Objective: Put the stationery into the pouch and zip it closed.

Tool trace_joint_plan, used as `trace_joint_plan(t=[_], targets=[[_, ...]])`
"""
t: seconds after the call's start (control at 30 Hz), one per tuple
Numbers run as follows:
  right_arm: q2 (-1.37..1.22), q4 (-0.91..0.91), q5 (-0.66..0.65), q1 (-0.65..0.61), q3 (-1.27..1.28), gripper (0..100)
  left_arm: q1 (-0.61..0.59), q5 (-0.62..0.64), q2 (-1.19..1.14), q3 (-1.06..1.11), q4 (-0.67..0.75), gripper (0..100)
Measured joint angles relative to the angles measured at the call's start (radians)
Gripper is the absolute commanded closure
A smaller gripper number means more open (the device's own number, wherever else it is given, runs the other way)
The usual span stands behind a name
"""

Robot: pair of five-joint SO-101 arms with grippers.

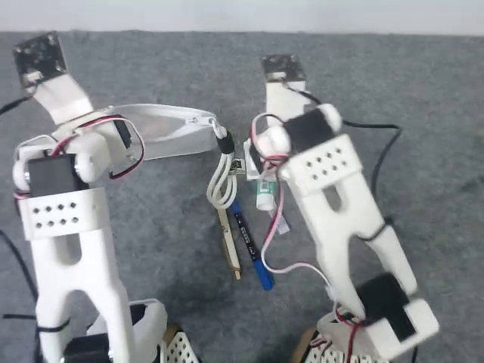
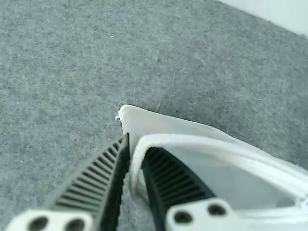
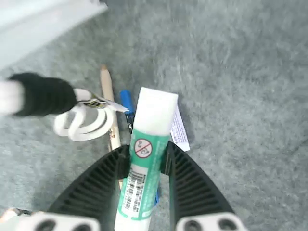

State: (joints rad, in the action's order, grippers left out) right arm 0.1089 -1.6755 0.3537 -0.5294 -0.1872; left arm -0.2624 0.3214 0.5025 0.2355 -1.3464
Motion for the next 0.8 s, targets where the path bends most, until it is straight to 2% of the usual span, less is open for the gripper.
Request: trace_joint_plan(t=[0.4,0.8], targets=[[0.348,0.193,0.0,-0.009,0.0,99.2,-0.002,-0.002,-0.003,-0.006,0.0,99],[0.433,0.439,-0.002,-0.167,0.055,99.2,0.002,-0.002,-0.005,-0.011,-0.002,99]])
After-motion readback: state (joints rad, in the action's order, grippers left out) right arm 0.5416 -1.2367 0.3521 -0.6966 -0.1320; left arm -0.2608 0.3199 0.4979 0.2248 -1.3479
